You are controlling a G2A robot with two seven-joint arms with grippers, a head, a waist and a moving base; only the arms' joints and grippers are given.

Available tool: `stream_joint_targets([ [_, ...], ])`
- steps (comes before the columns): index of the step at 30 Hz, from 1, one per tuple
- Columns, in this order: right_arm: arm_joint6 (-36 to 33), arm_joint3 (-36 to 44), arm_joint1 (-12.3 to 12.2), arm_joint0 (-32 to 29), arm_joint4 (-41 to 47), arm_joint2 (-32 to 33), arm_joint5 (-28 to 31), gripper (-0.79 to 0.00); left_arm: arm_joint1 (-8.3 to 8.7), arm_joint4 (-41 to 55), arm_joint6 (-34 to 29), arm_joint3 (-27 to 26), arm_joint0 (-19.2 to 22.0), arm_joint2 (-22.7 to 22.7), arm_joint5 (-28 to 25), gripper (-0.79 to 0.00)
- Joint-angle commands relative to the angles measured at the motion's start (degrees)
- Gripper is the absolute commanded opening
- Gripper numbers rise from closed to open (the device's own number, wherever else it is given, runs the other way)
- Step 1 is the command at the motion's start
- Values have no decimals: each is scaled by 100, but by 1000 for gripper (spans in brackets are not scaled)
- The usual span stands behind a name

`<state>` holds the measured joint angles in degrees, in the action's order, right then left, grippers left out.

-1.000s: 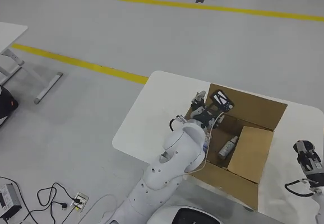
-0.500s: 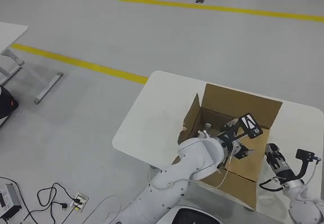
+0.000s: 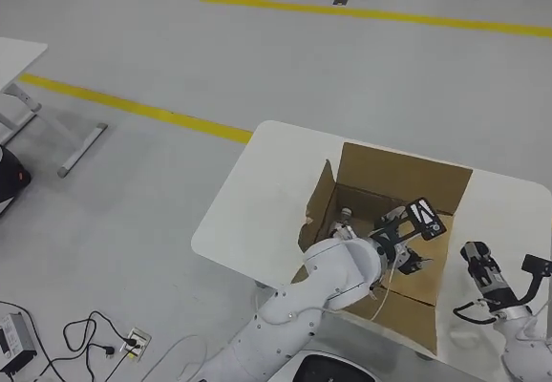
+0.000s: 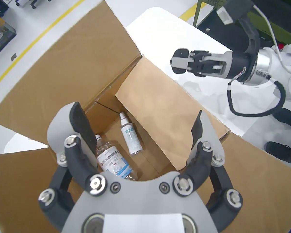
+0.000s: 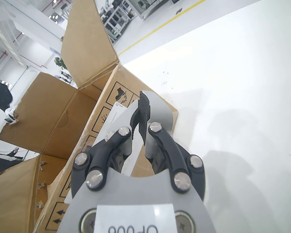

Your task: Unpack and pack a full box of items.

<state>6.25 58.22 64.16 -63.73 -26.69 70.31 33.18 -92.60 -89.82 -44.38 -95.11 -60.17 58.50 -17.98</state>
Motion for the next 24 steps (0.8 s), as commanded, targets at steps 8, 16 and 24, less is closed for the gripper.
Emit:
stream_joint_targets([
  [8, -191, 964, -199, -587, -343, 783, -258, -785, -296, 2386, -1370, 2099, 1247, 287, 1779, 0],
  [16, -397, 1552, -247, -1002, -442, 1070, -459, -785, -436, 3978, -1530, 3409, 1999, 544, 2006, 0],
  [24, -495, 1687, -236, -1123, -444, 1148, -551, -785, -436, 3978, -1530, 3409, 1999, 544, 2006, 0],
])
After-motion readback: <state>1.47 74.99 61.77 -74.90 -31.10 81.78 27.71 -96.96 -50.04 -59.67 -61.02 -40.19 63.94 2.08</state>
